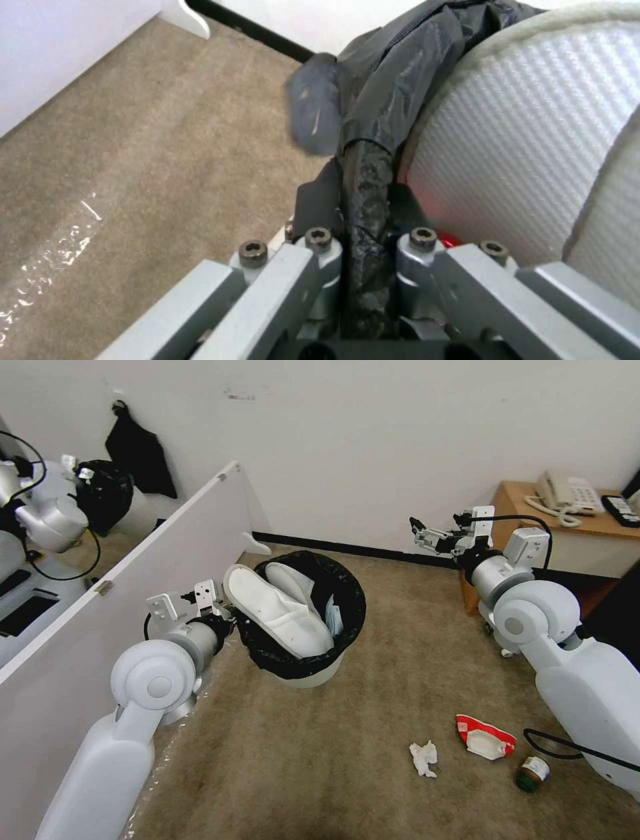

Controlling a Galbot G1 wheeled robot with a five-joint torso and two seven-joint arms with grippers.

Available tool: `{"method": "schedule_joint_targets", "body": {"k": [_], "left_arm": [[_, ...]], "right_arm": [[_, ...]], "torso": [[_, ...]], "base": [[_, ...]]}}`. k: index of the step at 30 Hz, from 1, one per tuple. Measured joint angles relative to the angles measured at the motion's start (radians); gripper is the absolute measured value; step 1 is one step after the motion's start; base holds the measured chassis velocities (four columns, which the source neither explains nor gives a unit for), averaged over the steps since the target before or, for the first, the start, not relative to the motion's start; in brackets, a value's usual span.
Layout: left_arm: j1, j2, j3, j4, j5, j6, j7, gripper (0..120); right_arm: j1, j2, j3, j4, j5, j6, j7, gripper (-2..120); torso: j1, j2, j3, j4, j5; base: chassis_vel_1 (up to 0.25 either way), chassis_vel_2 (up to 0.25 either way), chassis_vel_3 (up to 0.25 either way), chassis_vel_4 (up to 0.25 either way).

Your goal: Pick up the trash bin, then pick up the garbage from the floor and place it into the trash bin.

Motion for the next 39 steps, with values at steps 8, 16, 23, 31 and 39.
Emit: {"method": "schedule_joint_targets", "body": {"k": [8,16,23,31,39], "left_arm": [[0.000,0.001,-0.004,0.000,0.002,0.000,0.000,4],[0.002,0.002,-0.006,-0.001,0.004,-0.001,0.000,4],[0.002,-0.001,-0.005,0.002,0.011,0.002,0.001,4],[-0.001,0.000,-0.004,0.003,0.006,-0.002,0.002,4],[0.004,0.000,-0.006,-0.002,0.005,-0.003,0.000,4]], "right_arm": [[0.002,0.001,-0.002,-0.004,-0.002,0.001,-0.004,100],[0.005,0.006,-0.004,-0.006,-0.003,0.001,-0.004,100],[0.004,0.007,-0.004,-0.009,-0.005,0.001,-0.004,100],[0.007,0.007,-0.004,-0.010,-0.005,0.002,-0.006,100],[0.008,0.007,-0.004,-0.009,-0.005,0.002,-0.006,100]], "torso": [[0.000,0.000,0.000,-0.0003,0.0000],[0.000,0.000,0.000,-0.0002,0.0000],[0.000,0.000,0.000,0.0000,0.0000],[0.000,0.000,0.000,-0.0009,0.0000],[0.000,0.000,0.000,0.0003,-0.0001]], "base": [[0.000,0.000,0.000,0.000],[0.000,0.000,0.000,0.000],[0.000,0.000,0.000,0.000],[-0.026,-0.016,-0.024,-0.026],[0.000,0.000,0.000,0.000]]}}
